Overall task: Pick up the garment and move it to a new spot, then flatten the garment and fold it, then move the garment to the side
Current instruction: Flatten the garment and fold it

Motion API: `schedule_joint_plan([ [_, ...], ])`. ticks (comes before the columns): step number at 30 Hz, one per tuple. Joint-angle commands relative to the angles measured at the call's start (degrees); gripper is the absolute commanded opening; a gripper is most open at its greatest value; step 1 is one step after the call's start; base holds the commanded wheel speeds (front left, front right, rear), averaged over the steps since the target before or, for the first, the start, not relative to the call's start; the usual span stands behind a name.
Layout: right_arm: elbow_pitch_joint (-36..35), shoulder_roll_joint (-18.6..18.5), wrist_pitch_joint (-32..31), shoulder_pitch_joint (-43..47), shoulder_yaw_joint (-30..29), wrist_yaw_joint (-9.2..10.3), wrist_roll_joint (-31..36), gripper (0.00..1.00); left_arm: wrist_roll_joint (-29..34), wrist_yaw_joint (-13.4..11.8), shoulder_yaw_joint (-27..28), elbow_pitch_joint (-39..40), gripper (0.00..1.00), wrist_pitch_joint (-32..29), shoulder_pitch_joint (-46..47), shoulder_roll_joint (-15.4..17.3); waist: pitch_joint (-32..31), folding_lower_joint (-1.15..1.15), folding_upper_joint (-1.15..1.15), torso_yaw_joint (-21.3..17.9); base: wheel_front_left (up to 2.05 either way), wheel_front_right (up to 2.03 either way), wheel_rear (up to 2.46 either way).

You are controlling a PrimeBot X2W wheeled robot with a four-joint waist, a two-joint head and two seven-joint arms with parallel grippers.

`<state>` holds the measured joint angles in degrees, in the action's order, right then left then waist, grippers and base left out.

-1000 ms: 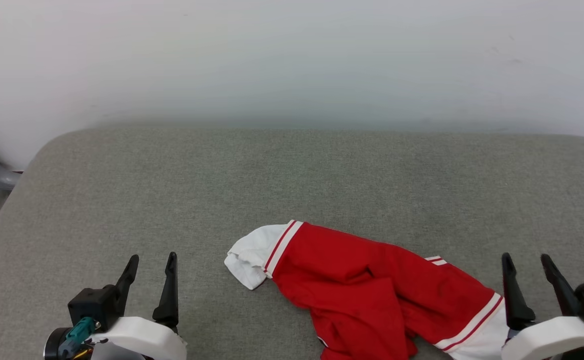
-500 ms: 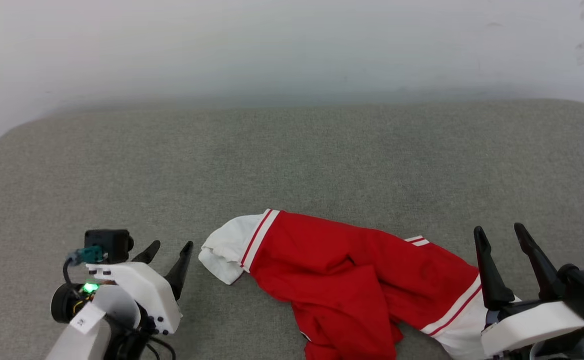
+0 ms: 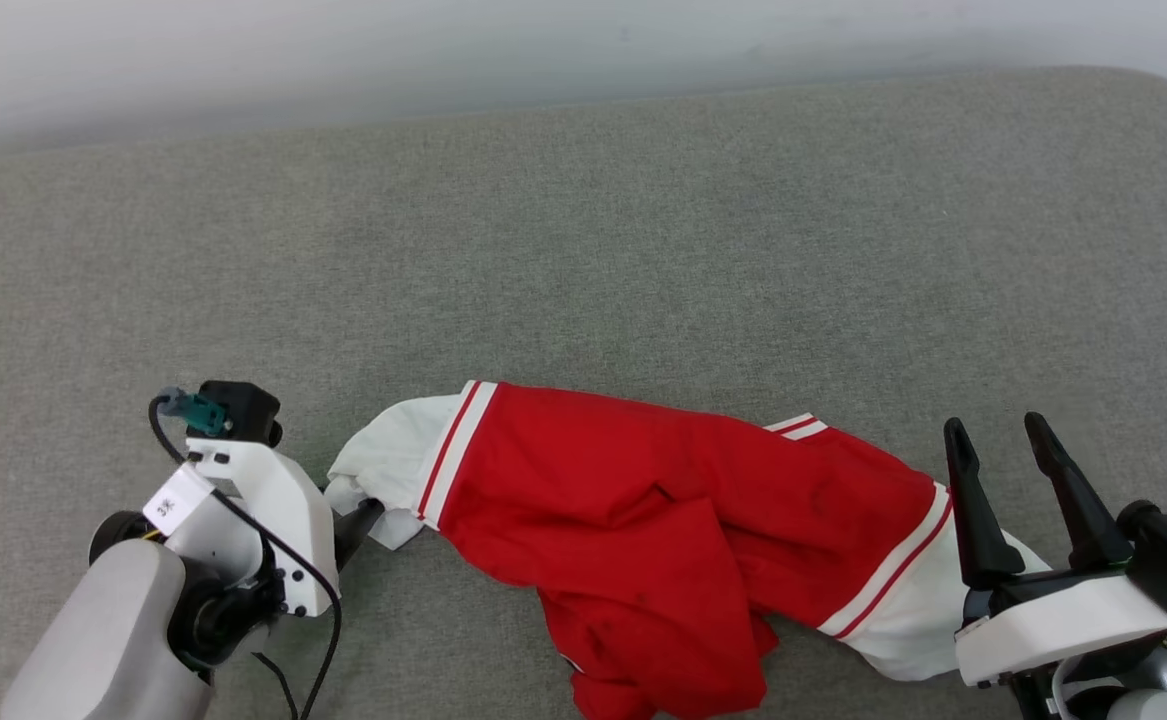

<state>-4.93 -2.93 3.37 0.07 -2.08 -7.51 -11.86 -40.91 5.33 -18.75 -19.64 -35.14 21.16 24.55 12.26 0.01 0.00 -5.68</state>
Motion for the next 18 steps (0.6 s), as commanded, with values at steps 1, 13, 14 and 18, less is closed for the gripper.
schedule_joint_plan([
  [1,0.5,0.1,0.4,-0.9,0.2,0.04,-0.2,1.00,-0.5,0.5,-1.5,-1.2,1.00,-2.5,0.2,0.0,1.1,-0.01,0.00,-0.8,0.00,0.00,0.00],
  [13,3.4,0.1,-3.1,-0.4,-2.1,0.04,-2.5,1.00,0.4,0.7,-4.1,-0.6,0.00,-1.4,-0.3,0.2,0.5,-0.01,0.00,-0.9,0.00,0.00,0.00],
  [14,4.0,0.1,-4.3,-0.2,-2.8,0.04,-2.6,1.00,0.9,0.3,-3.6,-0.2,0.00,0.3,-0.4,0.3,0.1,-0.01,0.00,-0.7,0.00,0.00,0.00],
  [18,6.0,0.1,-9.8,0.4,-5.7,0.04,-2.6,1.00,2.7,-1.5,-1.5,1.8,0.00,6.9,-1.2,0.9,-1.4,-0.01,0.00,0.3,0.00,0.00,0.00],
])
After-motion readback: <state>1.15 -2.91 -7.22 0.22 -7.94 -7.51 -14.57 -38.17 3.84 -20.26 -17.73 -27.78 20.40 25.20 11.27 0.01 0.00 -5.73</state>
